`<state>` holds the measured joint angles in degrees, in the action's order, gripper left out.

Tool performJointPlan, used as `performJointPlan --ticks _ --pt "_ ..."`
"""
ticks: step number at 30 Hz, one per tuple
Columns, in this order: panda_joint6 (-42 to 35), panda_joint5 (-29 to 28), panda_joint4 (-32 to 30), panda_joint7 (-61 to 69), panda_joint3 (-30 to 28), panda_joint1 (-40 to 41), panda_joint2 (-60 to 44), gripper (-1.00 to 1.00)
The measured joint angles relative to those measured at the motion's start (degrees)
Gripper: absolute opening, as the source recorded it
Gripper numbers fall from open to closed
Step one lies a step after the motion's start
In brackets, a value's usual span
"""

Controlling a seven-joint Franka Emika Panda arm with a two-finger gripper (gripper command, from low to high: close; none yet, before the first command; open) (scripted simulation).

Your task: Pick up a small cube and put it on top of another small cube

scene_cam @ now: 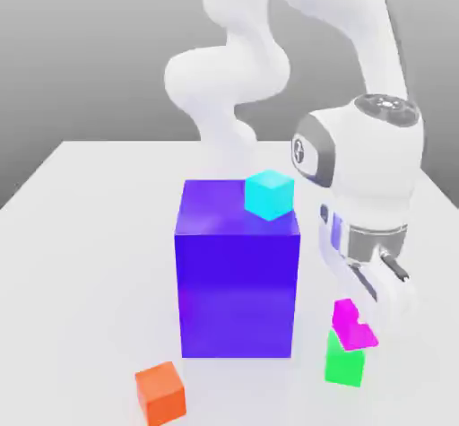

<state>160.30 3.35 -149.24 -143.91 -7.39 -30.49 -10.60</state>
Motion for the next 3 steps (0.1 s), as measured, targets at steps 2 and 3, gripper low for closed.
performJointPlan --ticks 2,3 --pt "1.46 1.11 0.04 0.78 0.46 0.33 -1.85 1.00" --pt "1.47 1.11 0.04 0.78 0.46 0.33 -1.85 1.00"
